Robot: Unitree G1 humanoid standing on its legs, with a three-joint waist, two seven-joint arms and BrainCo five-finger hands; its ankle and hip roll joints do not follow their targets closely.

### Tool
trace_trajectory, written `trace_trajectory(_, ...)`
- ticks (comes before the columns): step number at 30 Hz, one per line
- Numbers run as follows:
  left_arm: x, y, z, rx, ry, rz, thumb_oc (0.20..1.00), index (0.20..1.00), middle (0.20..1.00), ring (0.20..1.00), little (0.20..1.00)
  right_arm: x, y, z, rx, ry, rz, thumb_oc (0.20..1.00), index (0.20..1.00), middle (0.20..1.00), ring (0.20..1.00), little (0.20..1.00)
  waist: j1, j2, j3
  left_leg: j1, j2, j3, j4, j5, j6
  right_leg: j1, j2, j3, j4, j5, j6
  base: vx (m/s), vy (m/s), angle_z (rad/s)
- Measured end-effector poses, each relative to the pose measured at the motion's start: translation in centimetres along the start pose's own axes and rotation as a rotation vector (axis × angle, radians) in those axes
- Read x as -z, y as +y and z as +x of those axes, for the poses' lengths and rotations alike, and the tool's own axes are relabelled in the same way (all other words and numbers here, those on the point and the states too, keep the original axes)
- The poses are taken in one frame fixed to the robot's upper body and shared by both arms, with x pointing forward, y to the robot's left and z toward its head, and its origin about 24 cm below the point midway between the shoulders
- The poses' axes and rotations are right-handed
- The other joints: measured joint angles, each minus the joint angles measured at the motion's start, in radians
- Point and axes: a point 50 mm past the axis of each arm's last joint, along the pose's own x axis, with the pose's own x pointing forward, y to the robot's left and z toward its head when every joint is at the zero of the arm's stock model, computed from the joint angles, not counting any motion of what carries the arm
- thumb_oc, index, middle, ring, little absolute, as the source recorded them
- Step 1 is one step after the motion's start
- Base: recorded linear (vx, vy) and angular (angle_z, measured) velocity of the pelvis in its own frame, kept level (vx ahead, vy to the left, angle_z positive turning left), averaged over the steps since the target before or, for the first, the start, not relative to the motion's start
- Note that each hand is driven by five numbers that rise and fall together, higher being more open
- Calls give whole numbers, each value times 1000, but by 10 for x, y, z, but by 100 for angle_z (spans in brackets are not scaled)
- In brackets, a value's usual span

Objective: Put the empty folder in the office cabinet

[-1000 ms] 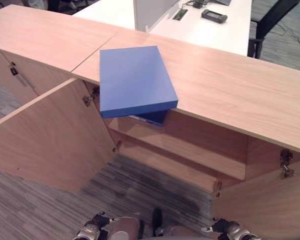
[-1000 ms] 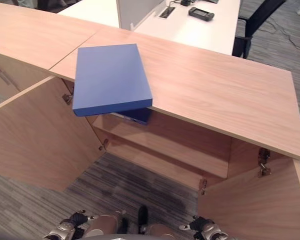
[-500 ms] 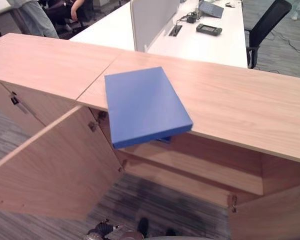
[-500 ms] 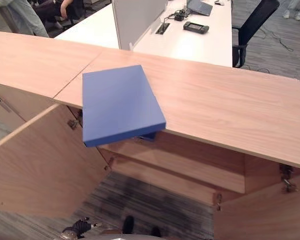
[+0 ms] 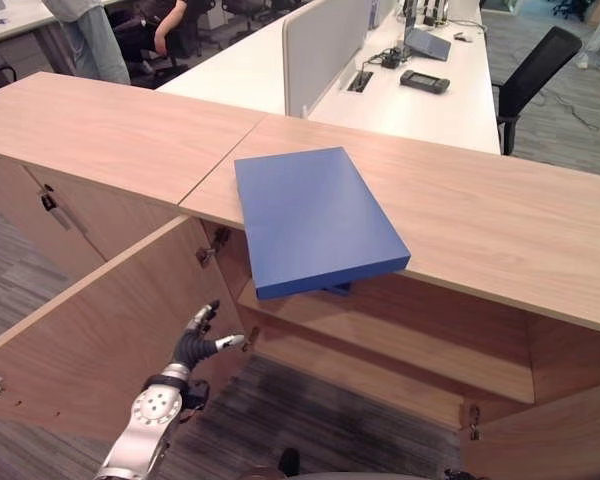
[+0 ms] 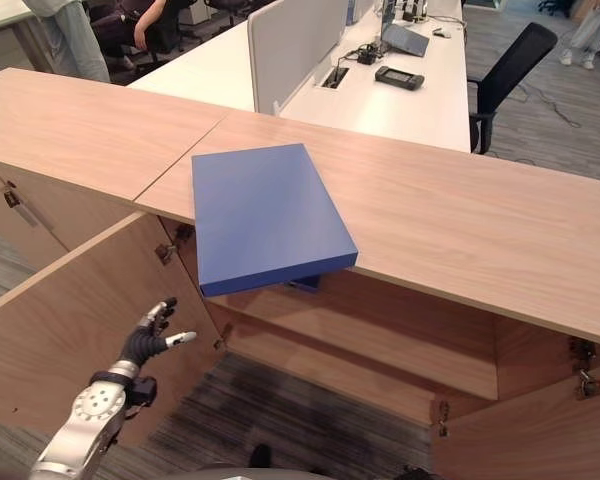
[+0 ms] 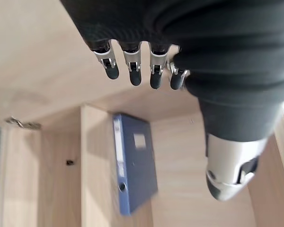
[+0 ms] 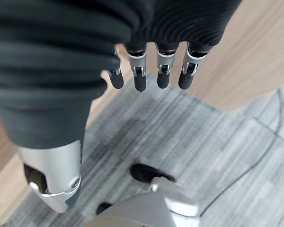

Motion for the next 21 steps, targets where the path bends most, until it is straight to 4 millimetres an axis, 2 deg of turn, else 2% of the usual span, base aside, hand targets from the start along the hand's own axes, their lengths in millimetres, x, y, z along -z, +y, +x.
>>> trace_trajectory(1,-1,6,-7,-28,-10,20,1000,1000,1000,1000,1000,0,1,0,-1,-4,6,1000,1000,1000,1000,1000,5,-7,3,-1,1,-2,5,0,0,-1,1,0,0,0,0,24,-21,6)
trace_trajectory(3,-20,22,-19,-97,-88,93,1000,1000,1000,1000,1000,3,2,0,-1,5,11,1000,1000,1000,1000,1000,31,-26,14,-3,1,-9,5,0,0,-1,3,-8,0,0,0,32,-20,10)
trace_trajectory(4,-29,27,-18,-124,-125,145,1000,1000,1000,1000,1000,8,4,0,3,19,11,1000,1000,1000,1000,1000,47,-29,15,-3,1,-9,5,0,0,-1,2,-9,0,0,0,28,-15,9)
trace_trajectory(7,-52,38,-21,-219,-234,344,1000,1000,1000,1000,1000,1,14,0,11,3,15,1000,1000,1000,1000,1000,51,-37,14,-3,1,-10,5,0,0,1,0,-16,0,-3,5,7,-2,2)
trace_trajectory(12,-62,49,-26,-431,-312,435,1000,1000,1000,1000,1000,7,36,-2,-11,17,22,1000,1000,1000,1000,1000,45,-47,15,-2,0,-9,5,0,0,1,0,-18,0,-3,5,-3,-3,-1)
trace_trajectory(16,-70,50,-26,-481,-366,499,1000,1000,1000,1000,1000,10,37,-2,-6,16,15,1000,1000,1000,1000,1000,44,-55,10,-2,0,-9,5,0,0,1,0,-18,0,-3,5,0,0,0)
trace_trajectory(19,-96,46,-31,-490,-495,563,1000,1000,1000,1000,1000,15,38,-2,-10,26,12,1000,1000,1000,1000,1000,44,-61,6,-2,1,-8,5,0,0,1,0,-16,0,-3,5,0,0,0)
trace_trajectory(21,-120,44,-29,-466,-618,659,1000,1000,1000,1000,1000,18,39,-3,-13,32,5,1000,1000,1000,1000,1000,44,-61,6,-1,0,-5,5,0,0,1,-1,-13,1,-3,6,-9,-3,-5)
